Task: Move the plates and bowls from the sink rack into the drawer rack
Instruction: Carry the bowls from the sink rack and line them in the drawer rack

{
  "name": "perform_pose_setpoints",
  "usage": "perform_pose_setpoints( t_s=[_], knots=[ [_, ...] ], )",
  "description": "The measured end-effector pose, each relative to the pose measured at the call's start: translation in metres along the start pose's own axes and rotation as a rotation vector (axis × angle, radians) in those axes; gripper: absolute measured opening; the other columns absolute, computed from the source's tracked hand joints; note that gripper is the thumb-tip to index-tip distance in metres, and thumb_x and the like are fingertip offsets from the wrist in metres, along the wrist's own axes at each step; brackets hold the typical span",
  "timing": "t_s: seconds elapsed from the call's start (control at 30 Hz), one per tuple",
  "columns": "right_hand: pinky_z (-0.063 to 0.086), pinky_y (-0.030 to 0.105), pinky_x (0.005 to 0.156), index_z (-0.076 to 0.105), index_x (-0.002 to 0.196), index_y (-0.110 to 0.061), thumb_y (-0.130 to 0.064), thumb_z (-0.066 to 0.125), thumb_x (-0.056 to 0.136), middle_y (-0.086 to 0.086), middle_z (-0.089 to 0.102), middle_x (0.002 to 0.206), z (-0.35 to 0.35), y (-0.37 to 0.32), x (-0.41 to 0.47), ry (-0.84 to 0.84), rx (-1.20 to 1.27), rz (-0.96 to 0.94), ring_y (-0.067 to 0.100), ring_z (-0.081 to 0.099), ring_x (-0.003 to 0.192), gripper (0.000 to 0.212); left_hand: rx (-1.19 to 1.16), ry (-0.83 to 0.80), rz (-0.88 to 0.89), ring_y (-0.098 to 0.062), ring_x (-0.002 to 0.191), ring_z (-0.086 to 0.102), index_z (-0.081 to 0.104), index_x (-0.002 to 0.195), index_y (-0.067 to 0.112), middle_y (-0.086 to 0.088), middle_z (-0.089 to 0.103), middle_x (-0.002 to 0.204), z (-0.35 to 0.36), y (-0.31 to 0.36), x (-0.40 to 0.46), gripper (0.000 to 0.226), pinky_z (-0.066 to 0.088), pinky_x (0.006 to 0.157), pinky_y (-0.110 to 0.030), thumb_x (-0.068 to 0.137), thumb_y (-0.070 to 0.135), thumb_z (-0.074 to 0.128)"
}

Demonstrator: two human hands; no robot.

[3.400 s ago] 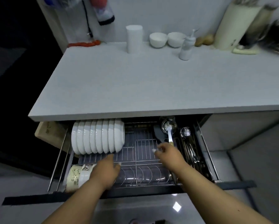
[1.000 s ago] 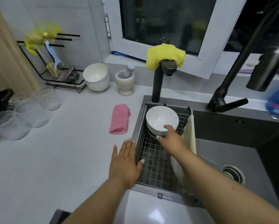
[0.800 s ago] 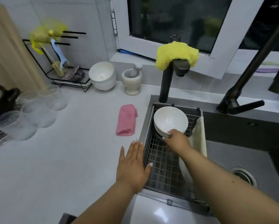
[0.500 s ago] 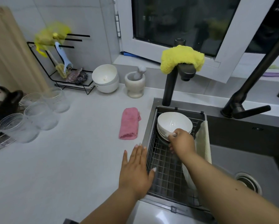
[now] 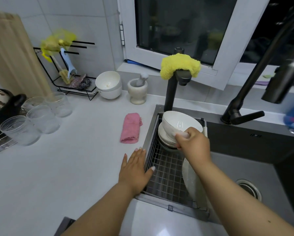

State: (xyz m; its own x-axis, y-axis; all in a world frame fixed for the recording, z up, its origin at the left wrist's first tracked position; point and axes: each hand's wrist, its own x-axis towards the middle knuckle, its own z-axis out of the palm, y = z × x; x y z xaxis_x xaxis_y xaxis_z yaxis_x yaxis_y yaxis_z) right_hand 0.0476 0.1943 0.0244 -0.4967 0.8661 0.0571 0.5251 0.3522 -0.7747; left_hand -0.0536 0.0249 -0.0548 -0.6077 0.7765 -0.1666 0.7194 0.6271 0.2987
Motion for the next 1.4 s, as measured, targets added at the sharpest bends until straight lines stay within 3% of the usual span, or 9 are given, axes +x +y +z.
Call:
perform_pose_setpoints(
  t_s=[0.17,0.27,0.47,0.63,0.73,0.87,1.0,1.27,1.4],
  knots=[
    [0.044,0.032,0.053,0.049,0.065,-0.005,-0.040,0.068,0.077,0.010,0.066,0.063,-0.034,0.001,-0.044,-0.012,-0.043,-0.112,0.022,0.054,0.057,0.041,-0.837,0.115,-0.263,-0.019,0.138,0.033,0.028,0.148,0.021,0.000,0.036,0.151,-0.029,0.025,-0.013,0.061,0.023,0.116,-0.041,0.096,0.051,0.038],
    [0.032,0.028,0.047,0.048,0.064,-0.007,-0.039,0.072,0.076,0.005,0.056,0.055,-0.052,0.001,-0.073,-0.044,-0.059,-0.169,0.014,0.041,0.052,0.042,-1.111,0.182,-0.332,-0.015,0.106,0.054,0.045,0.134,0.012,0.003,0.059,0.116,-0.043,0.050,-0.033,0.056,0.043,0.096,-0.037,0.094,0.052,0.040],
    [0.033,0.016,0.048,0.049,0.066,-0.021,-0.040,0.074,0.073,-0.008,0.053,0.057,-0.077,0.013,-0.120,-0.169,-0.128,-0.324,0.011,0.050,0.057,0.033,-1.704,-0.065,-0.371,-0.032,0.102,0.066,0.052,0.125,0.019,-0.017,0.062,0.119,-0.061,0.095,-0.087,0.050,0.055,0.086,-0.045,0.092,0.056,0.046],
    [0.044,0.027,0.056,0.053,0.064,-0.024,-0.039,0.074,0.072,-0.006,0.056,0.057,-0.097,0.033,-0.155,-0.302,-0.058,-0.405,0.012,0.056,0.060,0.028,-1.840,0.009,-0.476,-0.039,0.100,0.066,0.050,0.124,0.006,-0.024,0.063,0.115,-0.047,0.122,-0.138,0.041,0.056,0.083,-0.050,0.090,0.028,0.054],
    [0.056,0.033,0.064,0.060,0.096,-0.036,-0.058,0.062,0.074,-0.003,0.066,0.066,-0.110,0.048,-0.179,-0.421,0.117,-0.351,0.010,0.065,0.066,0.031,-1.901,0.119,-0.510,-0.038,0.102,0.065,0.051,0.122,0.005,-0.024,0.064,0.114,-0.035,0.136,-0.177,0.036,0.056,0.084,-0.050,0.089,0.020,0.049],
    [0.056,0.041,0.072,0.037,0.125,-0.040,-0.062,0.056,0.079,-0.001,0.064,0.073,-0.125,0.066,-0.213,-0.425,0.245,-0.279,0.017,0.064,0.076,0.055,-1.888,0.237,-0.584,-0.036,0.100,0.062,0.049,0.121,0.008,-0.020,0.061,0.114,-0.023,0.154,-0.229,0.032,0.058,0.070,-0.044,0.091,0.019,0.044],
    [0.056,0.046,0.077,0.041,0.124,-0.033,-0.058,0.059,0.080,-0.006,0.057,0.076,-0.132,0.068,-0.242,-0.508,0.341,-0.212,0.017,0.062,0.079,0.054,-1.925,0.344,-0.628,-0.038,0.101,0.061,0.047,0.122,0.010,-0.020,0.061,0.113,-0.015,0.166,-0.281,0.030,0.057,0.073,-0.048,0.093,0.019,0.042],
    [0.049,0.035,0.066,0.057,0.104,-0.019,-0.051,0.053,0.089,0.006,0.062,0.092,-0.110,0.039,-0.320,-0.985,0.595,0.035,0.023,0.060,0.079,0.035,-1.942,0.630,-0.707,-0.037,0.102,0.064,0.056,0.114,0.015,-0.018,0.067,0.110,-0.012,0.151,-0.388,0.035,0.051,0.089,-0.056,0.099,0.039,0.036],
    [0.054,0.042,0.077,0.057,0.117,-0.016,-0.056,0.055,0.085,0.015,0.066,0.089,-0.090,0.023,-0.365,-1.162,0.617,0.080,0.030,0.065,0.081,0.052,-1.985,0.797,-0.758,-0.036,0.096,0.066,0.058,0.112,0.016,-0.016,0.068,0.107,-0.007,0.135,-0.446,0.038,0.059,0.070,-0.046,0.098,0.044,0.036]
  ],
)
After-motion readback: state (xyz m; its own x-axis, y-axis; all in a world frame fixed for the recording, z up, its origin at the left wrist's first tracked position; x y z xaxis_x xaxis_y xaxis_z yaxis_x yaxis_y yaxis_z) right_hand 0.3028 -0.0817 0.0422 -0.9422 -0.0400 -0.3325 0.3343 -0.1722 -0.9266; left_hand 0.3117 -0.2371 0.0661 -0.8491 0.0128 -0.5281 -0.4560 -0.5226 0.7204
